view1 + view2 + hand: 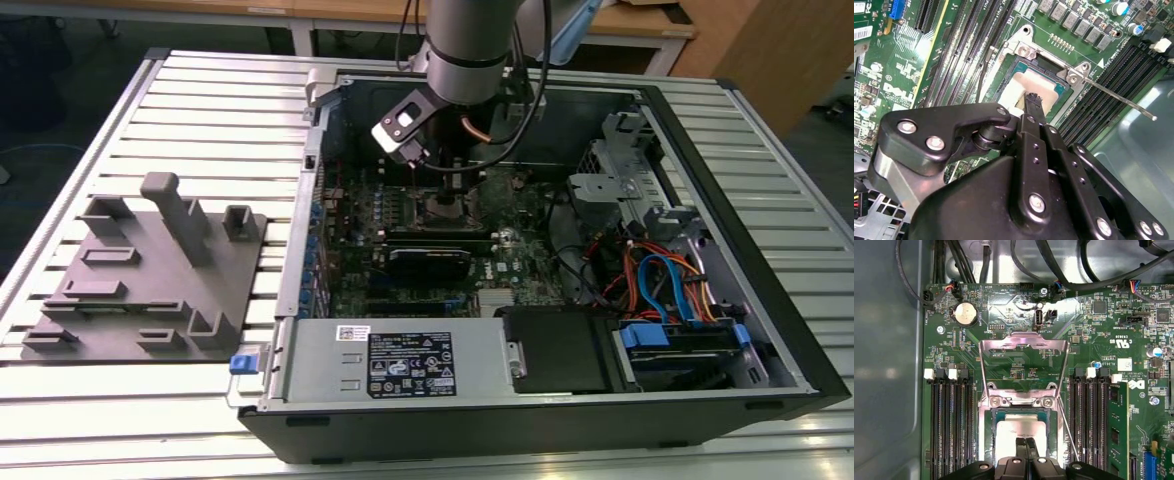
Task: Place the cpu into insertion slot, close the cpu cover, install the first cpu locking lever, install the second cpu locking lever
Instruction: 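Close the cpu cover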
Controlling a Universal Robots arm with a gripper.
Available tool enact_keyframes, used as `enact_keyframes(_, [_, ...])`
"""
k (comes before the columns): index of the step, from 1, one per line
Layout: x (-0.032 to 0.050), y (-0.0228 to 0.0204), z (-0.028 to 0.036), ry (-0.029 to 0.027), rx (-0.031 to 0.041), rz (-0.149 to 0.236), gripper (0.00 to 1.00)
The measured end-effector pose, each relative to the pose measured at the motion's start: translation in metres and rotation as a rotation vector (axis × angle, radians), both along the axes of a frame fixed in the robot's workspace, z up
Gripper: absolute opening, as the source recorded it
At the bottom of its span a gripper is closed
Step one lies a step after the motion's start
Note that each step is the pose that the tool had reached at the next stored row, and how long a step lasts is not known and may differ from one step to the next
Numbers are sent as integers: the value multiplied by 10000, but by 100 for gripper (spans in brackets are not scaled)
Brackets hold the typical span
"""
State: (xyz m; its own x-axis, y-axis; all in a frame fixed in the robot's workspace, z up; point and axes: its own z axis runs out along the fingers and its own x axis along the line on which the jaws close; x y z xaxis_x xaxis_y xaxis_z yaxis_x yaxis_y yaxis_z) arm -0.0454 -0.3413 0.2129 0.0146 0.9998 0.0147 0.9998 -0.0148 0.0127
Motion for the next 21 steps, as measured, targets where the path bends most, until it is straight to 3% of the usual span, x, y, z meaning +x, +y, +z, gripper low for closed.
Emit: enact_keyframes(21, [0, 0, 76, 0, 1, 0, 11])
